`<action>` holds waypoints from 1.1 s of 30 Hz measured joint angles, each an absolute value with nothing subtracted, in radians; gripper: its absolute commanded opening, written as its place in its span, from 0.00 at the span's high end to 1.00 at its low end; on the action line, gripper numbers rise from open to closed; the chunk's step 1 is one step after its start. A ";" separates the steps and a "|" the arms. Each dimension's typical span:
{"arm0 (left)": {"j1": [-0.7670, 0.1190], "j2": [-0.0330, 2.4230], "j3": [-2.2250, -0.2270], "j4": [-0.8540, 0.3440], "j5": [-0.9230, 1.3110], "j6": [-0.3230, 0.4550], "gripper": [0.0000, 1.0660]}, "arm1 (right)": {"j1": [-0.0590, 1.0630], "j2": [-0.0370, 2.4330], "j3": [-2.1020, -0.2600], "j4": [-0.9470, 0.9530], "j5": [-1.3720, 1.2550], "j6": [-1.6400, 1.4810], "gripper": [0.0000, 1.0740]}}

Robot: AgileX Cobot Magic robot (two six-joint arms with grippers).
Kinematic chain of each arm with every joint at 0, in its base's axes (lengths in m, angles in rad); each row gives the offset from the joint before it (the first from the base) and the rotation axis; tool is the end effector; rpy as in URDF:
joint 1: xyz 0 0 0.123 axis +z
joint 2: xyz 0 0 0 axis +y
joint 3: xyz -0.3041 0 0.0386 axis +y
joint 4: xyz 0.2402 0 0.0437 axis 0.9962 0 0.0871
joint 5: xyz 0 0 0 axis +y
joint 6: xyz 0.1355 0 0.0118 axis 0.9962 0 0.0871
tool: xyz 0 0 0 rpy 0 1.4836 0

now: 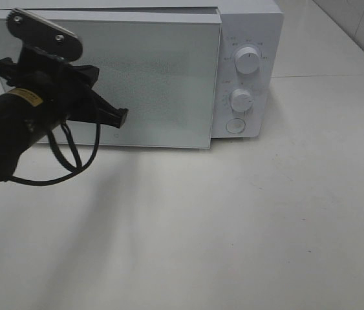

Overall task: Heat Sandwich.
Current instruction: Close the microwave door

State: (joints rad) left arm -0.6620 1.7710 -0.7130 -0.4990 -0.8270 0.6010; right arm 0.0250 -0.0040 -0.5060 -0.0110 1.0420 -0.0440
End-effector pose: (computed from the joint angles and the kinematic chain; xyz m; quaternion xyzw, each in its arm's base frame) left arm 0.3282 -0.1951 0.1991 0.2345 0.7362 0.0086 0.6348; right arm 0.0068 -0.0011 0.2572 -0.0290 0.8452 -0.0106 0.5336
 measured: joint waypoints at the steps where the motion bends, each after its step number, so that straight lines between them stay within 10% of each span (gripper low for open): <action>1: -0.674 1.786 -0.732 -0.521 -0.827 0.641 1.00 | 0.025 -0.004 -0.506 -0.011 1.042 -0.044 0.30; 13: -0.752 1.902 -0.918 -0.749 -0.873 0.985 1.00 | 0.025 -0.004 -0.506 -0.011 1.042 -0.044 0.30; 33: -0.767 2.026 -1.088 -0.886 -0.890 0.954 1.00 | 0.025 -0.004 -0.506 -0.011 1.042 -0.044 0.30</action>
State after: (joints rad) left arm -0.7670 2.0260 -1.0880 -0.8860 -0.8900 0.9540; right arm 0.0250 -0.0040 -0.5060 -0.0110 1.0420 -0.0440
